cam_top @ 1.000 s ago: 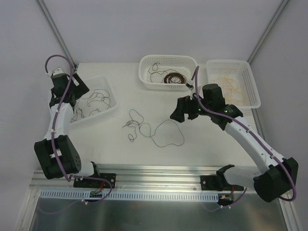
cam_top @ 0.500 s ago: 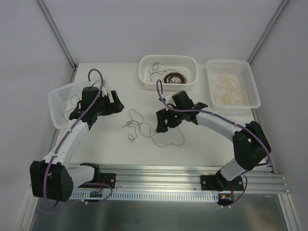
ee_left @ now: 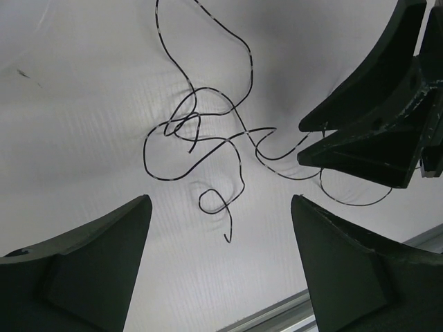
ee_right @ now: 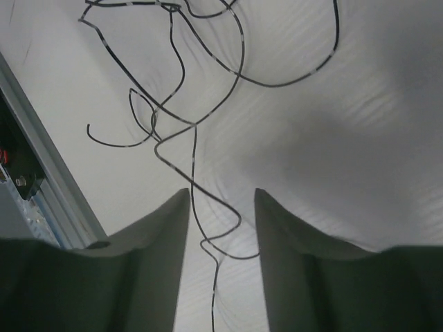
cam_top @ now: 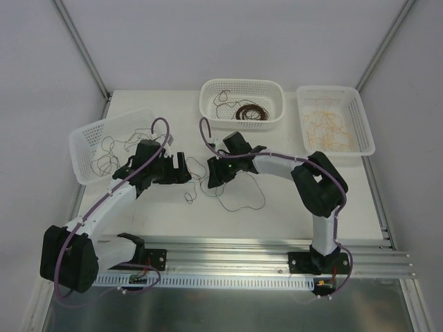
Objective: Untangle the cables
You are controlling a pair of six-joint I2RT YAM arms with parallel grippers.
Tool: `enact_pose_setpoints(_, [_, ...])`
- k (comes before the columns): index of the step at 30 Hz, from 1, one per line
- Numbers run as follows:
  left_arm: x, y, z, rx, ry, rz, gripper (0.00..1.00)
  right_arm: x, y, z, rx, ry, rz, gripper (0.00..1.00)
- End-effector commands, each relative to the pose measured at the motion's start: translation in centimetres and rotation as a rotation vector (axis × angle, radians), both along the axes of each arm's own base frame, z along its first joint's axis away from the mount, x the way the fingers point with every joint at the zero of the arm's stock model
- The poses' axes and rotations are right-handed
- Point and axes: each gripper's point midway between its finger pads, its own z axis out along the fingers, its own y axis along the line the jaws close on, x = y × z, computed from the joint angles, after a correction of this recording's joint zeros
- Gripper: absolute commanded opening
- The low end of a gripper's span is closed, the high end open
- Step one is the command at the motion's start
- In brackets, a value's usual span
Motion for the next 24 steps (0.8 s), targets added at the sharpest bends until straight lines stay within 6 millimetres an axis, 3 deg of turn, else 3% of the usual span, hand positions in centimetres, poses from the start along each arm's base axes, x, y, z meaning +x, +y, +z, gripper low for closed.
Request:
enact_pose_setpoints(1, [-0.3, -0.1, -0.9, 0.034, 0.003, -0.039, 0.82, 0.7, 2.9, 2.1, 0.111, -0.026, 0.043, 0.41])
enact_pose_setpoints(6, [-0.2, -0.4, -1.8, 0.055, 0.029, -0.064, 0.81, 0.8, 1.8, 4.0, 0.095, -0.080, 0.033, 0.01])
enact_pose_setpoints(13, [0.3, -0.6, -1.8, 0.057, 0.038, -0.064, 0.79, 1.7, -2.4, 10.1, 0.078, -0.212, -0.048, 0.01])
enact_pose_setpoints(14, [0.4, -0.6, -2.1, 0.060, 0.049, -0.062, 0.79, 1.8, -2.7, 11.7, 0.093, -0.242, -0.051, 0.01])
enact_pose_setpoints(20, [0.9, -1.6, -2.2, 0.037, 0.073, -0.087, 0.79, 1.5, -4.7, 14.5, 0.050, -0.290, -0.087, 0.01])
enact_pose_setpoints(24, [1.4, -3.0, -1.4, -0.007, 0.041, -0.132, 0.79, 1.5, -5.0, 16.1, 0.061, -0.320, -0.088, 0.01])
